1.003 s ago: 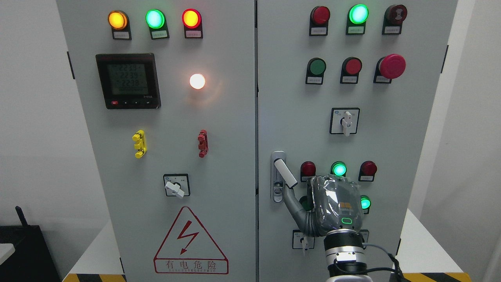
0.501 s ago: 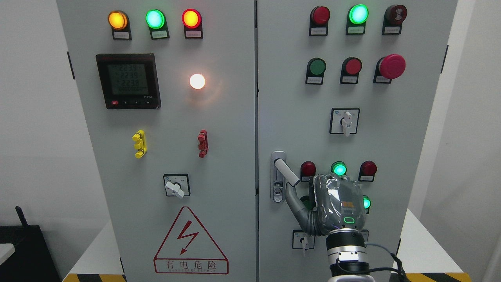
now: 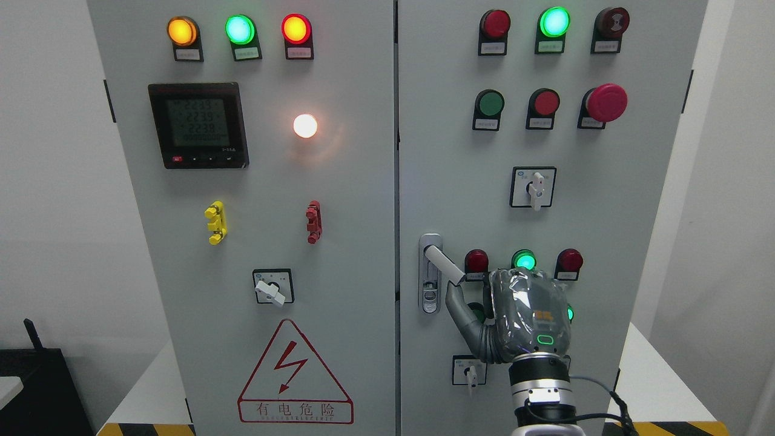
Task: Release door handle
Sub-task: 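Keep turning the handle until it lies horizontal, right hand holding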
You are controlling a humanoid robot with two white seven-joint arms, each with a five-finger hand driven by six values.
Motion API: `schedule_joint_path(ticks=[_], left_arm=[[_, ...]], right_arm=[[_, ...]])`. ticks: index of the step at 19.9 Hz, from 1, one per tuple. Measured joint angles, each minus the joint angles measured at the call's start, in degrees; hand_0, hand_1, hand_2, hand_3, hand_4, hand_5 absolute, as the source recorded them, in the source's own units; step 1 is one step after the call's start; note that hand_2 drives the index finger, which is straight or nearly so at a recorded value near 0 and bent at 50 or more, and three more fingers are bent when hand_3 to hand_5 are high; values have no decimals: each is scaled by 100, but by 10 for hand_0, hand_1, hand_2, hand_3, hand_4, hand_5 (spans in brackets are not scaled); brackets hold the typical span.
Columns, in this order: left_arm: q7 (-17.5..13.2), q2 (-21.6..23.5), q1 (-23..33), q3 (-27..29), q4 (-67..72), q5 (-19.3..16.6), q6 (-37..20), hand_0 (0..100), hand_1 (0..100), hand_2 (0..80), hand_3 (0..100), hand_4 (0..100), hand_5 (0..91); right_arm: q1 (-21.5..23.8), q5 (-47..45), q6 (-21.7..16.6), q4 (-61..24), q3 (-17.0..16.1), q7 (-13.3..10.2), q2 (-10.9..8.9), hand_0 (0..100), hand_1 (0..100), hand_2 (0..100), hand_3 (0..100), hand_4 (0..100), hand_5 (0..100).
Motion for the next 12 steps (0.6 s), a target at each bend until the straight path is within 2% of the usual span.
schedule_joint_path(ticks=[12], left_arm=[[0,0,0,0,0,0,0,120,389,0,0,0,0]], right_arm=[[-35,0,-15,-10,-56,0,-9,467,65,969,1000,1000,956]])
